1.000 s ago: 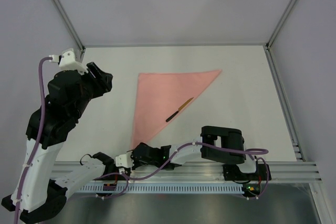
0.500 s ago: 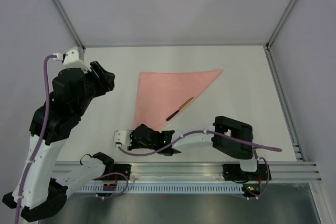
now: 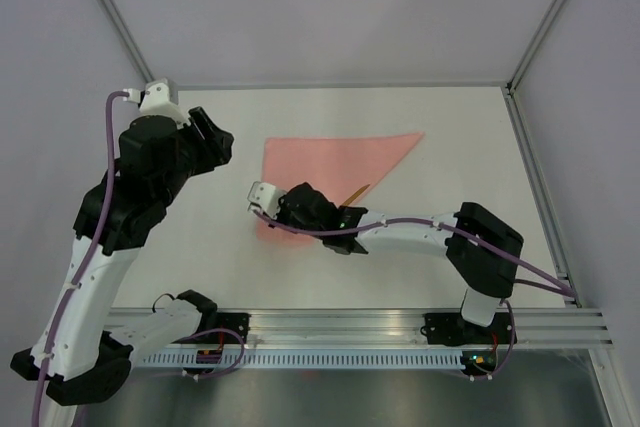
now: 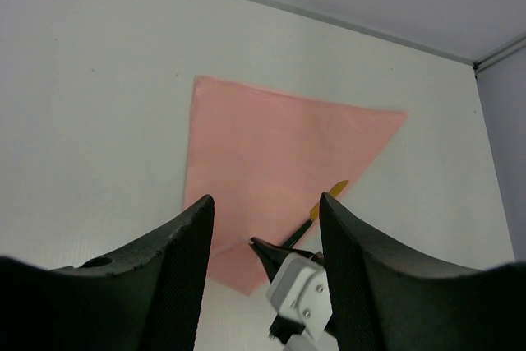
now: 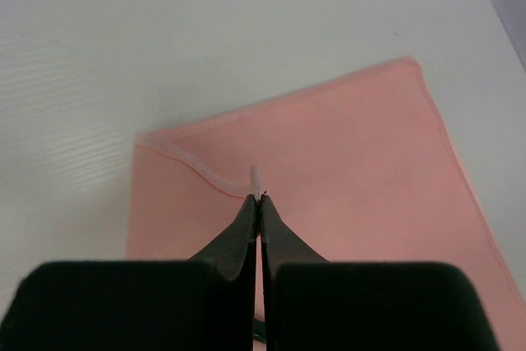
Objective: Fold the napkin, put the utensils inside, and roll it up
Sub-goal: Fold the napkin
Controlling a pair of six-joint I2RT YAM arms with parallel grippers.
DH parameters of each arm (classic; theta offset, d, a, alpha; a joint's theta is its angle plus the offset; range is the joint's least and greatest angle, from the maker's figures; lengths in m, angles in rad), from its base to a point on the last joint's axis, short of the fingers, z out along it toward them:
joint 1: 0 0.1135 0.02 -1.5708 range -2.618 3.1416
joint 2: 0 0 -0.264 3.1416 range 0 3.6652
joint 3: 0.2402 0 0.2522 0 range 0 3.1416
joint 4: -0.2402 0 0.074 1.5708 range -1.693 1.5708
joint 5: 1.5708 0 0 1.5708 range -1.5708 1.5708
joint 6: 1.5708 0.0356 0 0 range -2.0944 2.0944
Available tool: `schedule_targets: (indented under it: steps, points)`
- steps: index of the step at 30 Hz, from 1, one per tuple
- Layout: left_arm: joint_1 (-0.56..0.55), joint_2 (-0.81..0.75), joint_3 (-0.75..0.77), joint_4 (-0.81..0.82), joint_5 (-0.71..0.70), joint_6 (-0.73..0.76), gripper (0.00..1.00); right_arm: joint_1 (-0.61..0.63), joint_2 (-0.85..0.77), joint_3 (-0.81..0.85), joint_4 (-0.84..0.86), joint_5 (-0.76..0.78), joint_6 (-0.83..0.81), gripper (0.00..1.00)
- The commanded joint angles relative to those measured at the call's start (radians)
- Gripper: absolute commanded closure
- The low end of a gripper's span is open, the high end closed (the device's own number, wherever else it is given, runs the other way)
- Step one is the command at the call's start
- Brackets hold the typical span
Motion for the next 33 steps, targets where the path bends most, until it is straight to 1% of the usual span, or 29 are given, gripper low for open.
schedule_targets:
  steps: [1,8,12,17,26,33]
  points:
    - [0.005,0.020,-0.007,0.066,0.054,0.012,0.40,-0.074,-0.077,-0.034,-0.047,0.014,0.034,0.99]
    - [0.005,0.061,-0.038,0.126,0.110,0.007,0.40,-0.253,-0.126,-0.103,-0.085,-0.018,0.043,1.00]
    - [0.005,0.087,-0.061,0.166,0.140,0.003,0.41,-0.330,-0.143,-0.133,-0.094,-0.035,0.043,1.00]
    - [0.005,0.122,-0.115,0.215,0.186,-0.006,0.41,-0.414,-0.123,-0.155,-0.087,-0.044,0.034,0.99]
    - [0.005,0.174,-0.185,0.290,0.237,-0.013,0.41,-0.491,-0.088,-0.179,-0.079,-0.053,0.028,1.00]
    - [0.005,0.199,-0.236,0.334,0.265,-0.020,0.41,-0.526,-0.076,-0.202,-0.074,-0.056,0.028,1.00]
